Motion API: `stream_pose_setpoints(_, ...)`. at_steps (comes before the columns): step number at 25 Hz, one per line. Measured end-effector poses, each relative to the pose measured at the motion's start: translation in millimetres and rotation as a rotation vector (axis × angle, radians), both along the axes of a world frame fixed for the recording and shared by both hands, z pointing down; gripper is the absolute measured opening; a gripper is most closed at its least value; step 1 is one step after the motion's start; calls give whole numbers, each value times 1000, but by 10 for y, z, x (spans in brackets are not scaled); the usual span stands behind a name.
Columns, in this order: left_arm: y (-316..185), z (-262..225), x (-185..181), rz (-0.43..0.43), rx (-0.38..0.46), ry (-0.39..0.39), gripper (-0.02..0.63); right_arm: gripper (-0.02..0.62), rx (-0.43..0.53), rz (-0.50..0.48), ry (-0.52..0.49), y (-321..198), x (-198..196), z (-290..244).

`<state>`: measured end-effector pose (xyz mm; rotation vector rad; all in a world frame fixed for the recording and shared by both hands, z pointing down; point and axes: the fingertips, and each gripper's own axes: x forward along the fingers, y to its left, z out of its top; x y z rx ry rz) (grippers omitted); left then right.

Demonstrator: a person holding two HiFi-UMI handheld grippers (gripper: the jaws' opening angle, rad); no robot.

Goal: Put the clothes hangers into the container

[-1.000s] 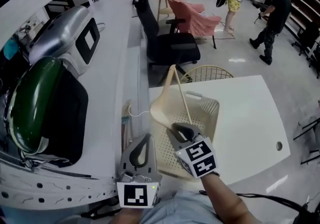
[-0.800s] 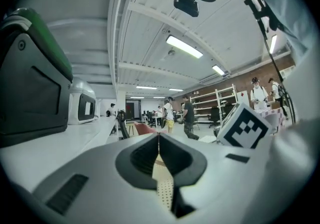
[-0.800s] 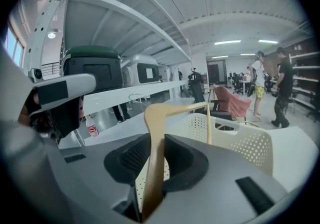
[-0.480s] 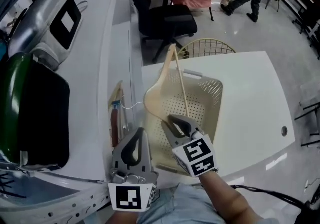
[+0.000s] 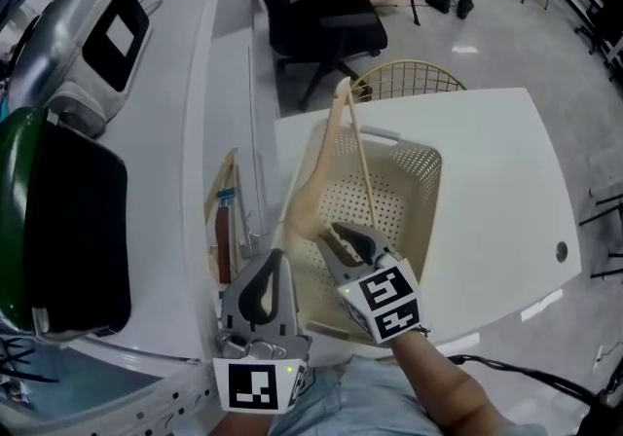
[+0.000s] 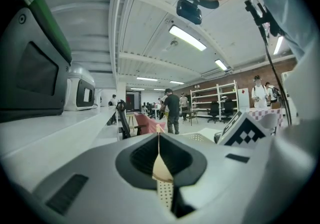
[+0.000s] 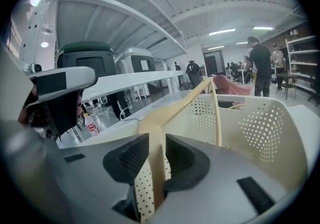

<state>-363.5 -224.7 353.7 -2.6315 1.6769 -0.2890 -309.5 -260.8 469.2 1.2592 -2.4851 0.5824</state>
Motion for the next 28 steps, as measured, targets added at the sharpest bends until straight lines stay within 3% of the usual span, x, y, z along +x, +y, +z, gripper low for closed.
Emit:
stream_pose_setpoints(12,47,-154,49,-24,37,16,12,117,64,4,-58,32,62,-415)
stream_pose_setpoints(22,110,-647,64,-95,166,46,12,75,301,14,-27,128,411,-1337)
stream_pose_setpoints(28,116,-841,25,-159,219,47,12,31,389,11,-4,180,655,-1608)
